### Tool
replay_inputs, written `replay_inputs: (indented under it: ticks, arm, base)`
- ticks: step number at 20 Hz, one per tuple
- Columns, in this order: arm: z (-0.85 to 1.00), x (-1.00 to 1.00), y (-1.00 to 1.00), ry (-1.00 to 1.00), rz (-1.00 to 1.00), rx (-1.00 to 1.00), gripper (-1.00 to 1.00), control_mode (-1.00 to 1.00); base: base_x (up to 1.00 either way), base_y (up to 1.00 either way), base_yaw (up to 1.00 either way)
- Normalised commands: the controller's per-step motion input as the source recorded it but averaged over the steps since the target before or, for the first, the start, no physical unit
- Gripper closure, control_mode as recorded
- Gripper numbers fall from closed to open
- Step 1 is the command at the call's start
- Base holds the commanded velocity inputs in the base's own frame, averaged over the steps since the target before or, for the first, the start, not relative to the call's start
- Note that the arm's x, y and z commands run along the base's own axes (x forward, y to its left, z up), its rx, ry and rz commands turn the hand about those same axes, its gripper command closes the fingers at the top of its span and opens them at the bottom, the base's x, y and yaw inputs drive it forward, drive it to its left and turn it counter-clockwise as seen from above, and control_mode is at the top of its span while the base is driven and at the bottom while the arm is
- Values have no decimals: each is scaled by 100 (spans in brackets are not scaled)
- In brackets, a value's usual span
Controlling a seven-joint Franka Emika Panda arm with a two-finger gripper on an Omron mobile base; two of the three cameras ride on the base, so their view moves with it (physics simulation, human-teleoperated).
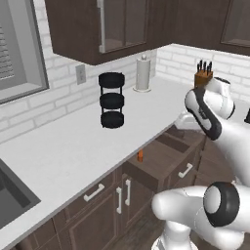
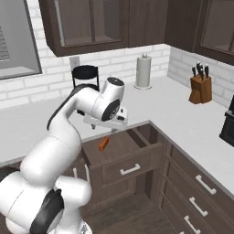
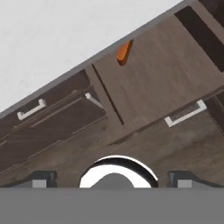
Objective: Pick up the knife from the drawer and place it on the cutting board. Then place the meat from the plate to the cutting board.
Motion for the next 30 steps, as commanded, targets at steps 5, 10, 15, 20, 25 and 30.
replay_inputs:
  ticks: [5, 10, 15, 20, 25, 30]
  arm:
    - [-78, 100, 0, 15, 14, -13, -100, -100]
    - [-73, 59, 0, 8, 10, -2, -100, -100]
    - [-68, 67, -2, 5, 8, 0, -100, -100]
    - [-81, 56, -1, 5, 0, 0, -100, -100]
    - [-75, 31, 0, 3, 0, 0, -100, -100]
    - [-70, 26, -2, 5, 1, 0, -100, -100]
  base:
    - [0, 0, 0]
    - [0, 0, 0]
    - [0, 0, 0]
    - [0, 0, 0]
    - [0, 0, 0]
    - [0, 0, 0]
